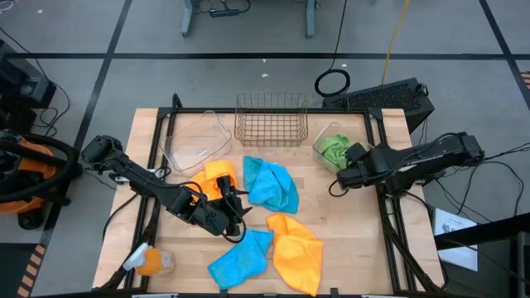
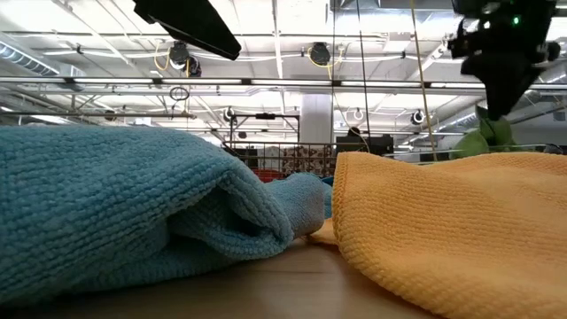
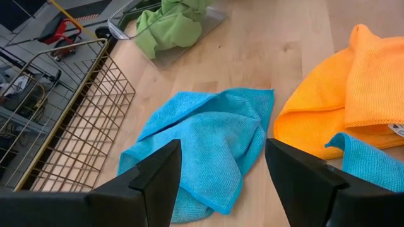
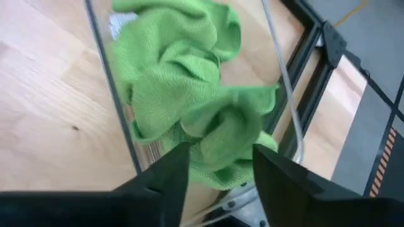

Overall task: Sort microfiber towel by color & place in baskets
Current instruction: Put the green towel into the right transparent bin

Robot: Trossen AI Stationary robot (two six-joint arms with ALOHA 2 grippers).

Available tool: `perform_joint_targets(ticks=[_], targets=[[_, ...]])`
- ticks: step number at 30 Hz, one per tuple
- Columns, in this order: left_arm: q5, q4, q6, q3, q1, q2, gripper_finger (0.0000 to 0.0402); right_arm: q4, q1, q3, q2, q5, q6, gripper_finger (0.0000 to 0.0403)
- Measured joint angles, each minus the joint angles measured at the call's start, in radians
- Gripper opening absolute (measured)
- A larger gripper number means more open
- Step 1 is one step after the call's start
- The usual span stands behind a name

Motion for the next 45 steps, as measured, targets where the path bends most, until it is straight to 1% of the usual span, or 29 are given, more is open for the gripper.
perform_joint_targets(ticks=[5,7,9,11,13,18,20,21,22,26,30,38,41,45], targets=[[0.005,-0.002,0.001,0.000,0.000,0.000,0.0235,-0.016,0.000,0.098,-0.004,0.012,-0.073,0.0209],[0.016,-0.002,0.002,0.000,0.000,0.000,0.0235,-0.017,0.000,0.117,-0.006,0.036,-0.074,0.0216],[0.024,-0.002,0.011,0.000,0.000,0.000,0.0235,-0.017,-0.004,0.118,-0.006,0.044,-0.066,0.0214],[0.026,-0.002,0.020,0.000,0.000,0.000,0.0235,-0.016,-0.014,0.106,-0.006,0.039,-0.048,0.0200],[0.026,-0.002,0.020,0.000,0.000,0.000,0.0235,-0.016,-0.028,0.078,-0.006,0.036,-0.020,0.0173],[0.026,-0.002,0.020,0.000,0.000,0.000,0.0235,-0.002,-0.075,-0.051,-0.006,0.001,0.024,0.0070],[0.026,-0.001,0.020,0.000,0.000,0.000,0.0235,0.054,-0.091,-0.110,-0.006,-0.018,0.015,0.0026],[0.026,-0.001,0.020,0.000,0.000,0.000,0.0235,0.084,-0.099,-0.136,-0.005,-0.024,0.002,0.0014],[0.026,0.000,0.020,0.000,0.000,0.000,0.0235,0.114,-0.108,-0.161,-0.005,-0.024,-0.008,0.0009],[0.026,0.004,0.021,0.000,0.000,0.000,0.0235,0.245,-0.159,-0.247,-0.006,-0.067,-0.075,0.0016],[0.026,0.022,0.024,0.000,0.000,0.000,0.0235,0.323,-0.203,-0.291,-0.005,-0.101,-0.147,0.0004],[0.026,0.026,0.029,0.000,0.000,0.000,0.0235,0.317,-0.226,-0.278,-0.006,-0.106,-0.208,0.0004],[0.026,0.026,0.030,0.000,0.000,0.000,0.0235,0.290,-0.226,-0.242,-0.006,-0.117,-0.214,0.0002],[0.026,0.026,0.030,0.000,0.000,0.000,0.0235,0.205,-0.226,-0.155,-0.006,-0.111,-0.212,0.0002]])
